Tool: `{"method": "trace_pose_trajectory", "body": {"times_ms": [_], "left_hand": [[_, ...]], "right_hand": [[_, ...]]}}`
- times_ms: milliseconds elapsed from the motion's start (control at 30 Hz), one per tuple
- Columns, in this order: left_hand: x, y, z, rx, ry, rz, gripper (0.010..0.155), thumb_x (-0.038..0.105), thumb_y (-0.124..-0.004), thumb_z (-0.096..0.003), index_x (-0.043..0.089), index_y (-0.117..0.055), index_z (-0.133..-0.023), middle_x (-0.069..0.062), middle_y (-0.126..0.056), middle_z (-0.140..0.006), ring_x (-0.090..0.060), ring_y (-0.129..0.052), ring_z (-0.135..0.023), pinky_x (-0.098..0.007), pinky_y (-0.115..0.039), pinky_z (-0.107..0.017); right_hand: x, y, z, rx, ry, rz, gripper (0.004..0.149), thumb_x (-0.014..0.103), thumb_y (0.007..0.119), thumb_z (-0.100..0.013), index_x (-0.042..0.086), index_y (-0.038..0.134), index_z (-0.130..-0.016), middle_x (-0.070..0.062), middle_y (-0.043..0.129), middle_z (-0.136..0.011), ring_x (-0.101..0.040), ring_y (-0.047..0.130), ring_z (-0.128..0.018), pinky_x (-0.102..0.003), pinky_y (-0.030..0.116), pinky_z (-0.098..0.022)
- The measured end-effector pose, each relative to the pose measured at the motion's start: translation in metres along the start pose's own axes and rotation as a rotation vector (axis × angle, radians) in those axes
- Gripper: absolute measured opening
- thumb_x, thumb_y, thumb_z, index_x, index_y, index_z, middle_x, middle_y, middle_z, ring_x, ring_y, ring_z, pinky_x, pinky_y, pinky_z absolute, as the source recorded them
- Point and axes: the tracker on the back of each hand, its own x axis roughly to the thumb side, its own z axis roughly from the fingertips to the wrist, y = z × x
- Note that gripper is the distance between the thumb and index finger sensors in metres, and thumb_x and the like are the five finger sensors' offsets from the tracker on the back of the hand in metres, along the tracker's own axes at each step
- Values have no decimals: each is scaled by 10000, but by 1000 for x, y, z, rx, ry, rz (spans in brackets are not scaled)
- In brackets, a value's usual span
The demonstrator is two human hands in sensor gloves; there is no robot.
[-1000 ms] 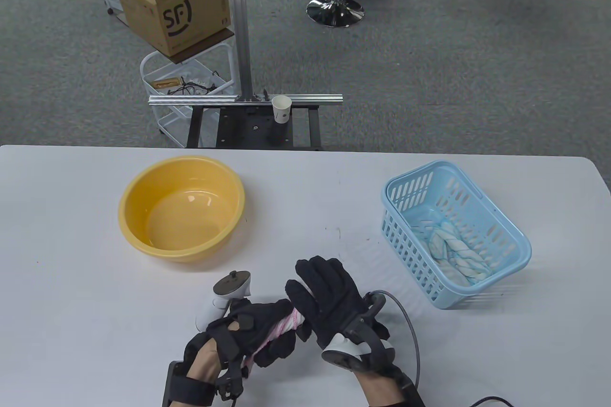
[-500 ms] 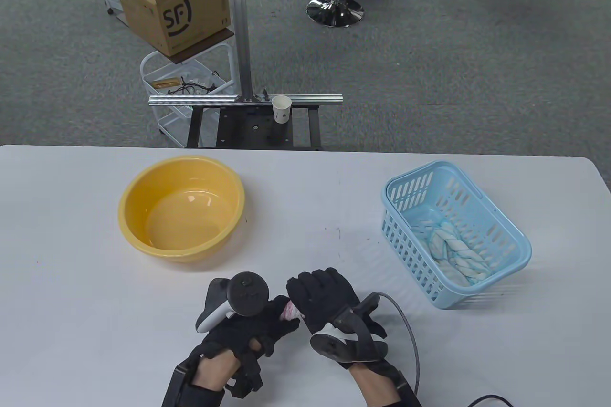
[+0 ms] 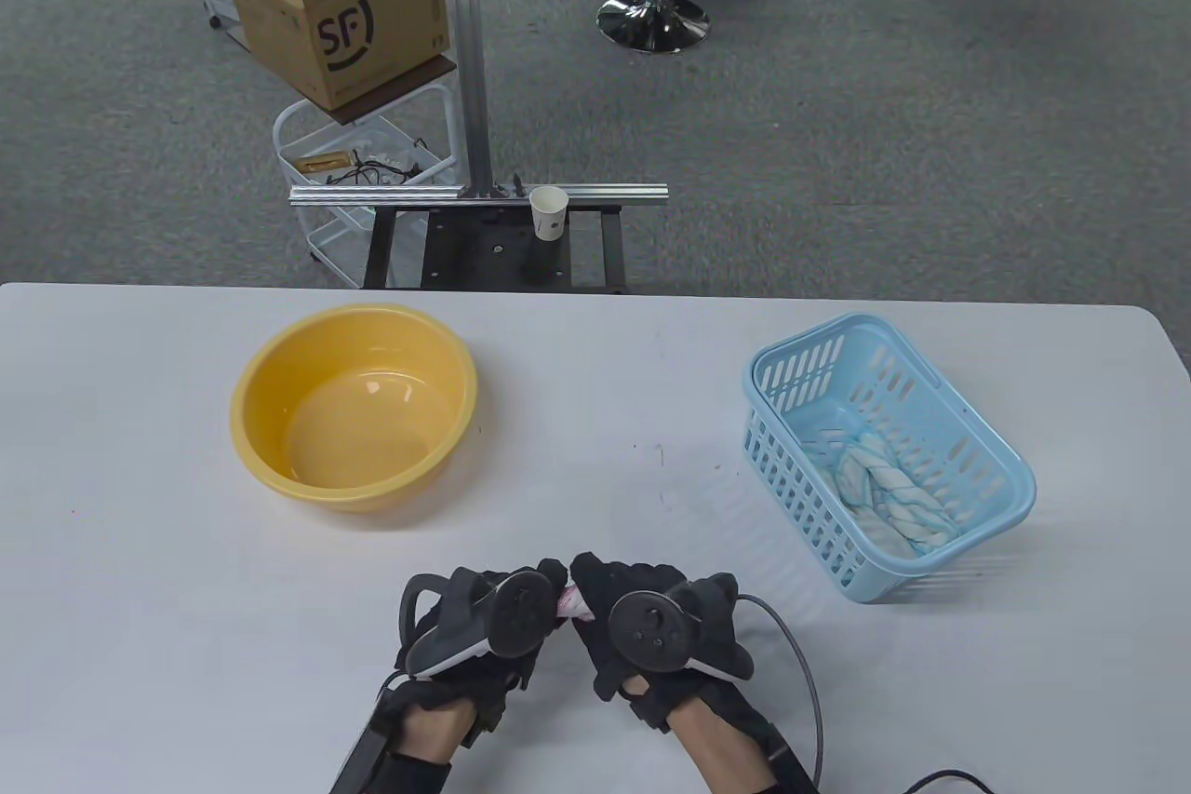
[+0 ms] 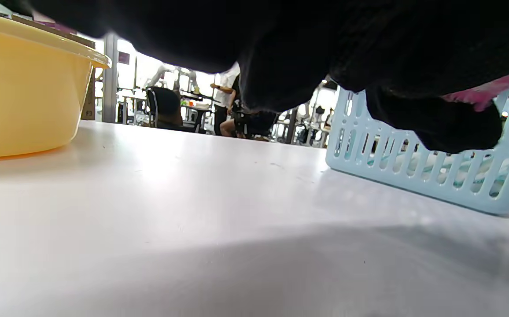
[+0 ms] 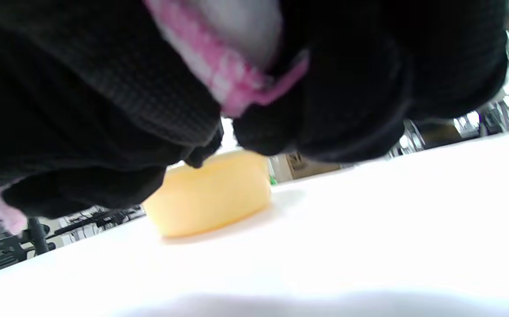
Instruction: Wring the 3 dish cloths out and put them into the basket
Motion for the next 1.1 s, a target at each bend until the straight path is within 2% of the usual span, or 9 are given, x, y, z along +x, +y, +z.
{"method": "trace_pose_trajectory", "body": {"times_ms": [500,767,900,1000,1100], "left_hand": [[9,-1,2,47,-62,-71,516,421,-870,-414,157,-797,-851,94,-981,-445,-141,-931,-89,-410,-834,-175],[12,1,3,79,-81,-91,518,421,-874,-403,162,-805,-846,92,-985,-441,-142,-927,-84,-409,-833,-171],[10,2,4,89,-68,-83,530,429,-887,-407,156,-802,-853,92,-991,-452,-144,-951,-95,-410,-844,-179],[4,4,6,116,-52,-49,561,446,-913,-410,157,-793,-876,71,-1004,-518,-181,-1009,-168,-430,-863,-235],[-3,5,7,101,-19,-25,615,485,-913,-414,172,-755,-918,54,-995,-639,-226,-1057,-329,-458,-869,-352]], "right_hand": [[-29,18,-2,254,208,-438,539,327,931,-441,-7,800,-843,-121,1036,-519,-247,1067,-240,-513,886,-299],[-37,24,-2,313,246,-573,537,330,926,-445,-13,800,-839,-119,1035,-514,-241,1066,-231,-509,887,-293],[-40,27,-2,284,234,-564,539,352,932,-452,5,797,-843,-115,1031,-535,-240,1073,-257,-505,890,-308],[-38,27,-1,210,181,-509,578,375,928,-471,54,730,-910,-138,970,-663,-296,1052,-418,-543,846,-413],[-35,22,-1,134,127,-401,606,374,925,-477,92,680,-953,-158,913,-757,-337,1016,-536,-570,808,-479]]}}
